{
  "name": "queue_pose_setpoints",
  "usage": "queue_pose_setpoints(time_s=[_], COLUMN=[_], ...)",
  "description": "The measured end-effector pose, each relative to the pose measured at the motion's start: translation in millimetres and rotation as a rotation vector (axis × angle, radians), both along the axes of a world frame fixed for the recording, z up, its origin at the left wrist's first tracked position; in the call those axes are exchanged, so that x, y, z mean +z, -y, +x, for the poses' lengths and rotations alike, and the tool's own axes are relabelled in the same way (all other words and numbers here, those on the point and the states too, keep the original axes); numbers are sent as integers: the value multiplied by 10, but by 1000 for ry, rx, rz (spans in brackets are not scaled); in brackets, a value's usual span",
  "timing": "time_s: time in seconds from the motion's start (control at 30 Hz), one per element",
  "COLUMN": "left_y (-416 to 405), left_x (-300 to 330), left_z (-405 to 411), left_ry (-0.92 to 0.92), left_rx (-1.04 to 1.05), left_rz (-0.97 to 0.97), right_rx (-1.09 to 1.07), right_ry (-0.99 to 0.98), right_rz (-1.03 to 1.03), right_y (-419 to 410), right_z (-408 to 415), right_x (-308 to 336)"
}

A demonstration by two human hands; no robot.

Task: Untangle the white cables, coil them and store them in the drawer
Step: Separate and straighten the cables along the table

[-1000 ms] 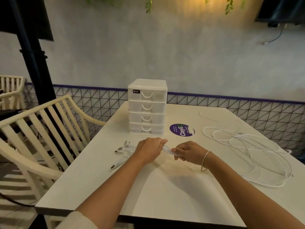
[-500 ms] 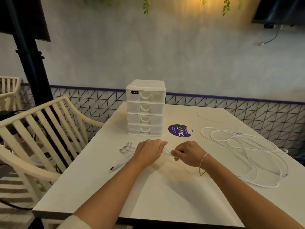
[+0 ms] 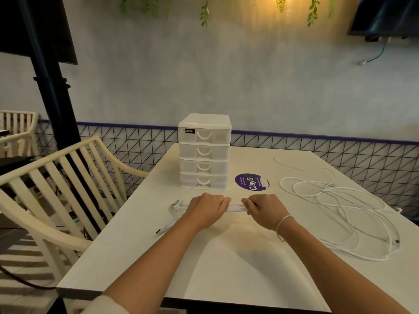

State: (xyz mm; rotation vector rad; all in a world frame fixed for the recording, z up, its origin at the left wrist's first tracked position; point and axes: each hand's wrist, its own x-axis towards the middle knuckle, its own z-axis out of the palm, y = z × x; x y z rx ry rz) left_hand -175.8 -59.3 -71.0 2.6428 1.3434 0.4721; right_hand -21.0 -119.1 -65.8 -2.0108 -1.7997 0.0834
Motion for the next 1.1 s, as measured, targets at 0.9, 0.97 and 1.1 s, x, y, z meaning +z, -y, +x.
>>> queue_pose_setpoints(time_s=[0.9, 0.97, 1.1], left_y=[-67, -133, -265], left_x=[-72, -66, -70], left_z=[-3, -93, -266], left_ry=[25, -22, -103], left_rx=[64, 93, 142], left_rz=[104, 107, 116], right_rx=[-326, -361, -378], right_ry=[150, 146, 196], right_rz=[-17, 3, 3], right_y=[-66, -51, -53], right_z=[80, 155, 183], right_x=[149, 172, 159])
